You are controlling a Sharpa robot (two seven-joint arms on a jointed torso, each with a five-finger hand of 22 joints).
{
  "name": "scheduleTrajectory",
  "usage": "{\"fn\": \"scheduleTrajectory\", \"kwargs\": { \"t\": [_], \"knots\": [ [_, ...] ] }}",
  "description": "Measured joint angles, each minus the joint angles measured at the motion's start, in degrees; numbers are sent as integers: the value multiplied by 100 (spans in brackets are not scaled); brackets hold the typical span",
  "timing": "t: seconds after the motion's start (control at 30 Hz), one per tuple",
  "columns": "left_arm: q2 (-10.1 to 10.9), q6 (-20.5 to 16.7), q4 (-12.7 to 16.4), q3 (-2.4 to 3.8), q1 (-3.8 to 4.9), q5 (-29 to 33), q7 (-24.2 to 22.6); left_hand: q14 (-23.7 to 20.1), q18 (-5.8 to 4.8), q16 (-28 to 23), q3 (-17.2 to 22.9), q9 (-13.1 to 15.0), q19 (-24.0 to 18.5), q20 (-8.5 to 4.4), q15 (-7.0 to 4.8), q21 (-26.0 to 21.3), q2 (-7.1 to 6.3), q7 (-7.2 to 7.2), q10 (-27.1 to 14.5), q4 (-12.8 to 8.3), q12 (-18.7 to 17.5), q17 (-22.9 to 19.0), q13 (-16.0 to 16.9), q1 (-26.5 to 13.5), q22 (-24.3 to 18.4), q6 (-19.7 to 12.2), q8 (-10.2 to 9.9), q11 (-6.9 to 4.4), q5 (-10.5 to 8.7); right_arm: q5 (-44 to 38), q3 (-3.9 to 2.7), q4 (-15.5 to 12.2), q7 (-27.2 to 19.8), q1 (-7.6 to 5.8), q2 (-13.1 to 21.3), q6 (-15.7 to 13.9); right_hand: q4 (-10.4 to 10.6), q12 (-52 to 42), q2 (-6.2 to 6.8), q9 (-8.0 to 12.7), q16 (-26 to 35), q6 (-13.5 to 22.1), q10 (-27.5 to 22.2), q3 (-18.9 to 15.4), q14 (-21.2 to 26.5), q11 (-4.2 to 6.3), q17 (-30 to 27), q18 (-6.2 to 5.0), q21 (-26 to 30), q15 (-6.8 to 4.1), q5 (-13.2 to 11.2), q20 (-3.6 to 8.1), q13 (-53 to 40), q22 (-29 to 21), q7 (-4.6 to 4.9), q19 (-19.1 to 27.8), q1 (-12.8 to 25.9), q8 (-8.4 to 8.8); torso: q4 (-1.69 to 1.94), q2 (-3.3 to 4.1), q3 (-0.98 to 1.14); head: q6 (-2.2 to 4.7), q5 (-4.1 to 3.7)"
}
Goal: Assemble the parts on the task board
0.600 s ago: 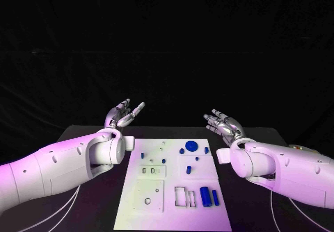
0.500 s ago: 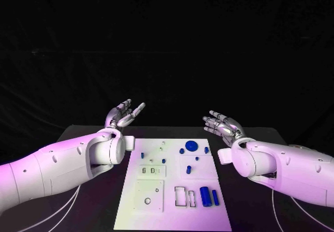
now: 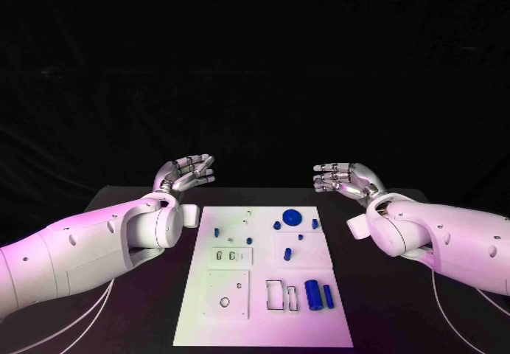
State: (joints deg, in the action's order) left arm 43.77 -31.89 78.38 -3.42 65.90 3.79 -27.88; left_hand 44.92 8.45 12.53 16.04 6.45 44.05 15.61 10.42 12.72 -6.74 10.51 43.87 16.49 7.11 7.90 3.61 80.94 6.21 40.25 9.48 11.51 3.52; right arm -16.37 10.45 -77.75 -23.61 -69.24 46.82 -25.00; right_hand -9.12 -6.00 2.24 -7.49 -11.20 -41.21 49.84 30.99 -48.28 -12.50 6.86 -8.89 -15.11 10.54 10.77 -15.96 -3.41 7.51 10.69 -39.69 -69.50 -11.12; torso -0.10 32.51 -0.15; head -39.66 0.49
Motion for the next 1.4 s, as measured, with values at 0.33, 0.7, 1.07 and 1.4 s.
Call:
{"fn": "scheduleTrajectory", "kwargs": {
  "t": [0.33, 0.7, 1.07, 1.4],
  "knots": [
    [256, 283, 334, 14, 34, -141, 89, 1207, 86, 496, 350, 164, 962, -255, -326, 479, -102, 192, 1304, -37, 121, 411, 25, 226, 135, 944, 337, -195, -20, -1860, -8, 40, 230, -193, -20, -237, -211, 83, 95, -65, -135, -770, 861, 119, -891, 170, 48, -86, -574, -226, 0, 194, -11, 267, 166, -618, -95, -105, 30, 172, -32, 39, -15],
    [653, 473, 1049, 31, 104, -345, 211, 1702, 85, 777, 477, 229, 1360, -424, -498, 751, -253, 156, 1998, 10, 121, 772, 47, 209, 216, 1292, 470, -302, -20, -3687, -21, -2, 881, -466, -169, 25, -275, 179, 255, -78, -484, -1134, 1391, -44, -1863, 378, 335, -86, -1398, -521, -27, 462, -27, 733, 190, -1070, -42, -150, 69, 408, -77, 89, -46],
    [909, 597, 1680, 65, 214, -579, 326, 1723, 85, 811, 476, 230, 1381, -445, -519, 774, -308, 156, 2008, 10, 121, 850, 47, 154, 222, 1292, 470, -310, -20, -5790, -22, -261, 1654, -608, -376, 463, -152, 203, 555, -151, -2530, -1470, 1923, -125, -3556, 700, 2144, -86, -3248, -1014, -73, 948, -72, 1897, -67, -2099, 186, -126, 119, 663, -168, 59, -120],
    [982, 639, 1841, 76, 307, -648, 395, 1723, 149, 832, 476, 229, 1381, -445, -519, 774, -308, 156, 2007, 10, 121, 865, 47, 154, 221, 1292, 470, -309, -20, -6780, -21, -279, 2093, -596, -547, 721, 29, 203, 707, -268, -5899, -1416, 1666, 56, -3557, 598, 5270, 185, -5489, -947, -73, 876, -99, 4883, -14, -3306, 214, -54, 155, 838, -222, 96, -149]
  ]
}}
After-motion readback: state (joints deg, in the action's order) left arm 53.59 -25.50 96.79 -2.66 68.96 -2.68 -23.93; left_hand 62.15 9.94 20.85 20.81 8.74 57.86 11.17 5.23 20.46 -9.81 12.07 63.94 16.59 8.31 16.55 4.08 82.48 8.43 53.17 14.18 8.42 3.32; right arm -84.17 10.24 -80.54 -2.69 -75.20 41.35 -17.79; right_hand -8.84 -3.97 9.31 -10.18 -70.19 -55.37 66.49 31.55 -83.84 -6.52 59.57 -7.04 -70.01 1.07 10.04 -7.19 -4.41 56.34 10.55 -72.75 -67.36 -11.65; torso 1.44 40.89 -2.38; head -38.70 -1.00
